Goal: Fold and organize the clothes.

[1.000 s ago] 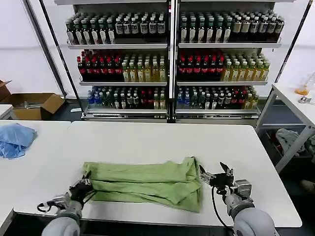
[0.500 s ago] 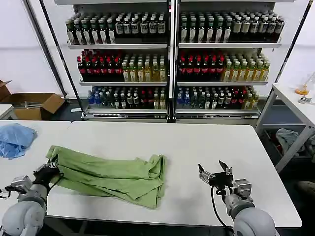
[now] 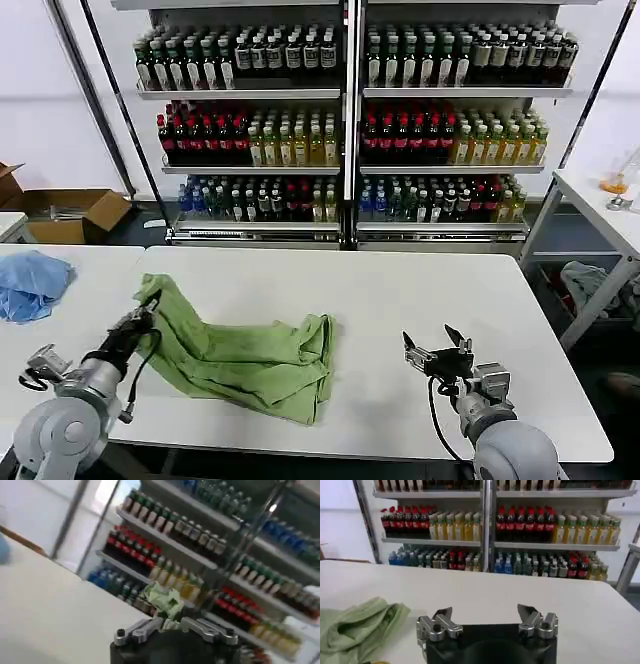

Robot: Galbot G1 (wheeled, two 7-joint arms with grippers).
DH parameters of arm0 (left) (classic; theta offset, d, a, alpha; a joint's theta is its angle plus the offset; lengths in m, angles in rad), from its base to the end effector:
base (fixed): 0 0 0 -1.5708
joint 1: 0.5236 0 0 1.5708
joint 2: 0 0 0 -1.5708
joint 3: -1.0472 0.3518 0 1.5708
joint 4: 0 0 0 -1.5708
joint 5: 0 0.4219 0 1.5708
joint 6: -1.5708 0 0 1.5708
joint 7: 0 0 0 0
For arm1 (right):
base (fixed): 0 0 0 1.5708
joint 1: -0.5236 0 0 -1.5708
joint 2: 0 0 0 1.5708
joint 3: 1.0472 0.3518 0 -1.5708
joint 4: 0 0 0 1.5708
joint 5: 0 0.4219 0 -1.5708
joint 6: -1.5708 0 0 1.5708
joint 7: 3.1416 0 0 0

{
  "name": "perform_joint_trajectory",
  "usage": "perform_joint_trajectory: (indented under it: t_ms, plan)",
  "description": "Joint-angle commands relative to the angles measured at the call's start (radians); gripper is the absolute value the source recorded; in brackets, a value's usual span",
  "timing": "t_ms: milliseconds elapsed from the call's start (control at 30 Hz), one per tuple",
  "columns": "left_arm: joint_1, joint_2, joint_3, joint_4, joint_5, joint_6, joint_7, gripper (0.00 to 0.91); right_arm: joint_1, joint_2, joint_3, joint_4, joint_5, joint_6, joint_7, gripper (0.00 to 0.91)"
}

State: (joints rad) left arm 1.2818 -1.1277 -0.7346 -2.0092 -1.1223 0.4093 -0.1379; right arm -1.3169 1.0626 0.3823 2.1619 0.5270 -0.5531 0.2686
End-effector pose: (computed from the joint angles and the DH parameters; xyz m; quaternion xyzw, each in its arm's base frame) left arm 0.3350 0.1463 -0.2052 -0.0401 -0.9519 0.2876 0.0979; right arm 0.3007 -0.0137 -0.2138 0.0739 -0.9808 0.0236 0.1792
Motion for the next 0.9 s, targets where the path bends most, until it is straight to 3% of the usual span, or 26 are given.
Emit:
perform_joint_trajectory:
  t_ms: [33, 567, 600, 667, 900]
  plan:
    - [-0.039, -0.106, 0.181, -0.011, -0.126, 0.006, 0.009, 0.030, 0.003, -0.001, 0.003, -0.003, -0.001, 0.001, 0.000, 0.907]
    - [-0.047, -0.193, 0.400, 0.006, 0.018, -0.016, 0.008, 0.040, 0.023, 0.000, 0.001, -0.032, 0.001, 0.004, -0.003, 0.907]
    - [-0.055, -0.195, 0.417, 0.033, 0.058, -0.022, 0.015, 0.363, 0.026, 0.000, 0.000, -0.034, 0.001, 0.004, -0.003, 0.907]
    - [-0.066, -0.191, 0.446, 0.076, 0.238, -0.046, 0.069, 0.907, 0.028, 0.000, 0.000, -0.037, 0.002, 0.004, -0.003, 0.907]
    - [-0.043, -0.171, 0.501, 0.083, 0.353, -0.040, 0.170, 0.907, 0.032, -0.004, 0.005, -0.045, 0.007, 0.004, -0.004, 0.907]
